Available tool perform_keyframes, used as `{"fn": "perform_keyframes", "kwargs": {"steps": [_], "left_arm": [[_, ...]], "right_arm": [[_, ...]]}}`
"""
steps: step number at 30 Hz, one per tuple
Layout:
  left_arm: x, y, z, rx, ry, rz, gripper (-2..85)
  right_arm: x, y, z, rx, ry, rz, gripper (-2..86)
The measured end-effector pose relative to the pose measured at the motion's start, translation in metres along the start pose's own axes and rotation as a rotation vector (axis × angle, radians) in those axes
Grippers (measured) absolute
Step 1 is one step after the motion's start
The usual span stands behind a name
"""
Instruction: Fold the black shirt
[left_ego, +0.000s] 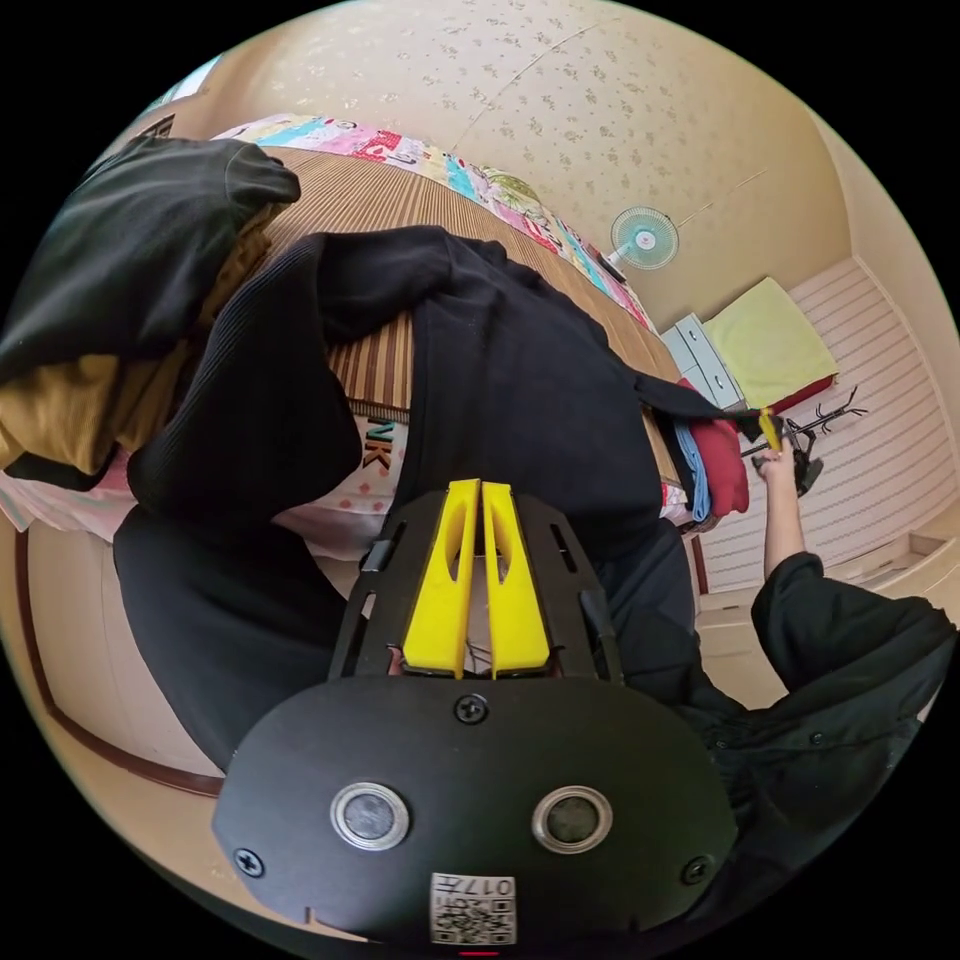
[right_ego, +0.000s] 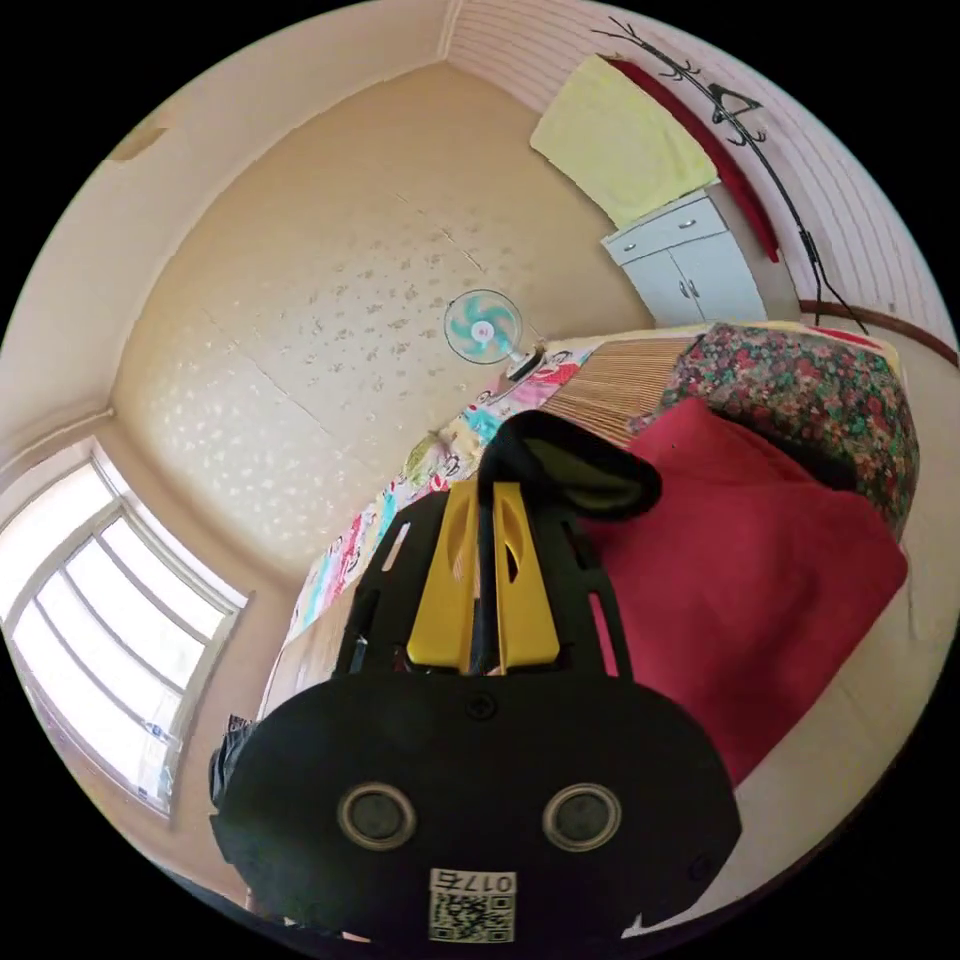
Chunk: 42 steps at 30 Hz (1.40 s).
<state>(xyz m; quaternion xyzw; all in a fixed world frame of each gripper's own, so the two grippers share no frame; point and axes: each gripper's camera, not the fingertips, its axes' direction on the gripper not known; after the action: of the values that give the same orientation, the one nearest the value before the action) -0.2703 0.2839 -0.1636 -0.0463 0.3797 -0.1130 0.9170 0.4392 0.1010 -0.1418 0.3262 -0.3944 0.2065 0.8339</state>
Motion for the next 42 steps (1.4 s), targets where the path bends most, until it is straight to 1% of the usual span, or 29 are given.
{"fn": "perform_keyframes", "kwargs": {"steps": [1, 3, 4, 6, 7, 8, 9, 10, 12, 13, 14, 15, 17, 19, 21, 23, 25, 27, 29, 31, 32, 33, 34, 36, 39, 42], "left_arm": [[0.001, 0.001, 0.0, -0.001, 0.002, 0.002, -0.9], [0.004, 0.004, 0.002, -0.001, 0.006, 0.013, -0.9], [0.005, 0.005, 0.002, -0.001, 0.004, 0.014, -0.8], [0.007, 0.009, 0.004, -0.004, -0.004, 0.015, -0.7], [0.007, 0.009, 0.004, -0.005, -0.002, 0.014, -0.5], [0.007, 0.01, 0.002, -0.006, 0.008, 0.01, -0.3], [0.007, 0.01, -0.002, -0.003, 0.016, 0.009, 0.3], [0.007, 0.01, -0.006, 0.002, 0.015, 0.01, 0.7], [0.007, 0.011, -0.03, 0.032, -0.021, 0.019, 3.2], [0.006, 0.012, -0.038, 0.039, -0.034, 0.021, 3.9], [0.003, 0.014, -0.053, 0.054, -0.064, 0.019, 5.1], [-0.002, 0.017, -0.07, 0.074, -0.101, 0.013, 6.3], [-0.01, 0.02, -0.092, 0.108, -0.176, 0.004, 8.0], [-0.016, 0.021, -0.109, 0.138, -0.269, -0.001, 9.8], [-0.025, 0.013, -0.117, 0.152, -0.385, 0.016, 11.4], [-0.037, 0.002, -0.116, 0.137, -0.413, 0.014, 12.6], [-0.053, -0.012, -0.108, 0.11, -0.329, 0.028, 13.6], [-0.073, -0.032, -0.084, -0.011, -0.115, 0.062, 14.0], [-0.082, -0.04, -0.067, -0.078, -0.046, 0.078, 13.4], [-0.084, -0.046, -0.058, -0.124, -0.071, 0.091, 9.0], [-0.083, -0.049, -0.059, -0.144, -0.057, 0.106, 5.4], [-0.079, -0.053, -0.067, -0.133, -0.022, 0.12, 2.1], [-0.076, -0.055, -0.074, -0.112, -0.003, 0.125, 1.7], [-0.061, -0.067, -0.113, 0.011, 0.081, 0.153, 0.7], [-0.034, -0.091, -0.155, 0.148, 0.148, 0.189, 0.6], [0.006, -0.129, -0.147, 0.182, 0.239, 0.282, 1.9]], "right_arm": [[-0.021, -0.001, 0.014, -0.011, -0.026, -0.043, 3.2], [-0.111, 0.021, 0.081, -0.092, -0.122, -0.241, 3.1], [-0.133, 0.032, 0.099, -0.118, -0.14, -0.286, 3.1], [-0.203, 0.092, 0.172, -0.216, -0.2, -0.415, 3.1], [-0.217, 0.111, 0.191, -0.233, -0.216, -0.429, 3.1], [-0.238, 0.149, 0.226, -0.275, -0.244, -0.439, 3.1], [-0.255, 0.19, 0.264, -0.354, -0.262, -0.438, 3.2], [-0.262, 0.21, 0.283, -0.412, -0.265, -0.439, 3.3], [-0.279, 0.292, 0.352, -0.685, -0.211, -0.474, 3.5], [-0.28, 0.311, 0.366, -0.755, -0.178, -0.482, 3.5], [-0.277, 0.342, 0.388, -0.882, -0.141, -0.485, 3.7], [-0.272, 0.361, 0.395, -0.937, -0.205, -0.47, 4.0], [-0.261, 0.359, 0.386, -0.876, -0.268, -0.434, 4.6], [-0.251, 0.349, 0.383, -0.912, -0.335, -0.4, 5.6], [-0.241, 0.34, 0.372, -0.988, -0.464, -0.403, 7.9], [-0.235, 0.337, 0.352, -0.995, -0.507, -0.469, 9.0], [-0.228, 0.339, 0.331, -0.999, -0.486, -0.549, 9.4], [-0.21, 0.344, 0.306, -1.021, -0.459, -0.593, 9.5], [-0.193, 0.346, 0.288, -1.026, -0.485, -0.569, 9.6], [-0.174, 0.347, 0.271, -1.028, -0.53, -0.516, 9.7], [-0.16, 0.347, 0.262, -1.038, -0.555, -0.473, 9.6], [-0.147, 0.346, 0.253, -1.045, -0.575, -0.43, 9.6], [-0.14, 0.346, 0.249, -1.046, -0.585, -0.408, 9.6], [-0.112, 0.34, 0.233, -1.046, -0.632, -0.322, 9.5], [-0.083, 0.328, 0.213, -1.013, -0.636, -0.252, 9.5], [-0.068, 0.317, 0.195, -0.948, -0.574, -0.261, 9.5]]}}
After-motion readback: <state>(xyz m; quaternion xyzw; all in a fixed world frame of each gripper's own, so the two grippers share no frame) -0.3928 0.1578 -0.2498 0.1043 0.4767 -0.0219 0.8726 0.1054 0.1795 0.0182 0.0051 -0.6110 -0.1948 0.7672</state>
